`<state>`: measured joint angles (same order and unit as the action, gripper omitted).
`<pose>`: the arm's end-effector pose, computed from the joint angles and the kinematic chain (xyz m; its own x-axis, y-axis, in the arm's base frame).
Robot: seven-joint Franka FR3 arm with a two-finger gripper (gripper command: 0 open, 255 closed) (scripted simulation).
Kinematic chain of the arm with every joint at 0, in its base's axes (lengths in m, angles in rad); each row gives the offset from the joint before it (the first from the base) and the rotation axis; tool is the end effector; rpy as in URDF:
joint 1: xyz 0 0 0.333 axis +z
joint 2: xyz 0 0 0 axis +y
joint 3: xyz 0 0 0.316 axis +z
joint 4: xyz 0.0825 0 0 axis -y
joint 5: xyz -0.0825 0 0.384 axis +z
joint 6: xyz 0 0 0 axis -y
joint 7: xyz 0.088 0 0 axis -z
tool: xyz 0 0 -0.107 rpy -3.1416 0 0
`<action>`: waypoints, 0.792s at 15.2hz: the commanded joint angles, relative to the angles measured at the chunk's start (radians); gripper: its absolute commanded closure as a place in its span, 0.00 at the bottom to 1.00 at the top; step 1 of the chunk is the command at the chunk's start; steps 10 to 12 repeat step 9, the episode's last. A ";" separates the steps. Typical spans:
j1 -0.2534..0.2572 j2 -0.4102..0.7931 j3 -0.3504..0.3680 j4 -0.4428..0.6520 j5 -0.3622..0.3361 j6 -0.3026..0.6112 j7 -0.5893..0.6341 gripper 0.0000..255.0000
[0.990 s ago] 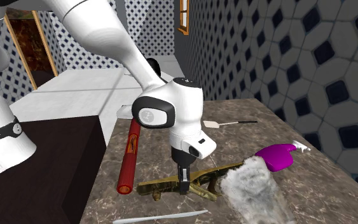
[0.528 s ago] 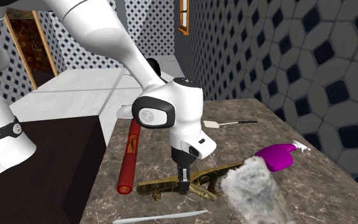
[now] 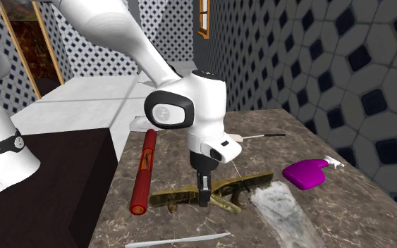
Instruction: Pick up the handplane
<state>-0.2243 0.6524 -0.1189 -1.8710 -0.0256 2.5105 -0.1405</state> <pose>0.5986 -0.2104 0.1634 0.9871 -0.1583 -0.0232 -0.1559 -0.9842 0.0845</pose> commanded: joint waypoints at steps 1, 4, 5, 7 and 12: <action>0.000 -0.023 -0.002 -0.005 -0.001 -0.017 -0.001 1.00; 0.002 -0.055 -0.004 -0.010 -0.003 -0.044 -0.002 1.00; 0.003 -0.065 -0.005 -0.011 -0.004 -0.053 -0.002 1.00; 0.004 -0.086 -0.006 -0.013 -0.006 -0.071 -0.003 1.00; 0.004 -0.087 -0.006 -0.014 -0.006 -0.072 -0.003 1.00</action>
